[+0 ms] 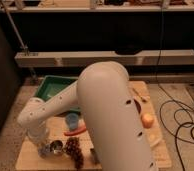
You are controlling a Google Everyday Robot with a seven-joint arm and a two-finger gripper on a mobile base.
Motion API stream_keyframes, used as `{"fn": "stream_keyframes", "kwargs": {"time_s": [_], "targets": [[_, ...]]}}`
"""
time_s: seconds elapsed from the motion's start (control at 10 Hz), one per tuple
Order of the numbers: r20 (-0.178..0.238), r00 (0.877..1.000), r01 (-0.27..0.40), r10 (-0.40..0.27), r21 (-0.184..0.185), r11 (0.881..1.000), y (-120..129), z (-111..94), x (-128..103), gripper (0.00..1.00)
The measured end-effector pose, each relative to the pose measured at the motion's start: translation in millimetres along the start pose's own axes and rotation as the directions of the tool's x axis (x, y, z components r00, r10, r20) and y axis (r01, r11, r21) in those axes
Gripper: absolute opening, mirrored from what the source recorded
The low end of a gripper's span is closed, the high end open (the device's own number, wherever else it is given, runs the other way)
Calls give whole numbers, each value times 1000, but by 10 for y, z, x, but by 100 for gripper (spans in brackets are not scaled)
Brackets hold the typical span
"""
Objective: Wipe table surface with towel
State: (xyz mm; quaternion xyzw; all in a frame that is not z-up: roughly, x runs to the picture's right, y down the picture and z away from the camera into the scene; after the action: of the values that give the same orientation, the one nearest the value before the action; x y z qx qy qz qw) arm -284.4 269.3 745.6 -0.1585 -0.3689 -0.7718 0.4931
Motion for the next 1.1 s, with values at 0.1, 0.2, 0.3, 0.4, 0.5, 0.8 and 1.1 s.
{"fn": "stream_keyframes", "kwargs": {"time_s": [0.1,0.2,0.3,0.4,0.5,0.8,1.1], "targets": [[-4,1000,-8,8,-12,1000,33,-35,58,0],[-12,1000,-2,2,-11,1000,-24,-47,180,0],[-15,1000,5,-5,-11,1000,-73,-33,269,0],[-20,1000,7,-8,-10,1000,-104,-20,328,0],[-28,1000,12,-12,-9,1000,-151,-7,407,0],[-45,998,50,-50,2,999,-367,6,536,0],[-42,993,110,-109,16,994,-701,59,527,0]]}}
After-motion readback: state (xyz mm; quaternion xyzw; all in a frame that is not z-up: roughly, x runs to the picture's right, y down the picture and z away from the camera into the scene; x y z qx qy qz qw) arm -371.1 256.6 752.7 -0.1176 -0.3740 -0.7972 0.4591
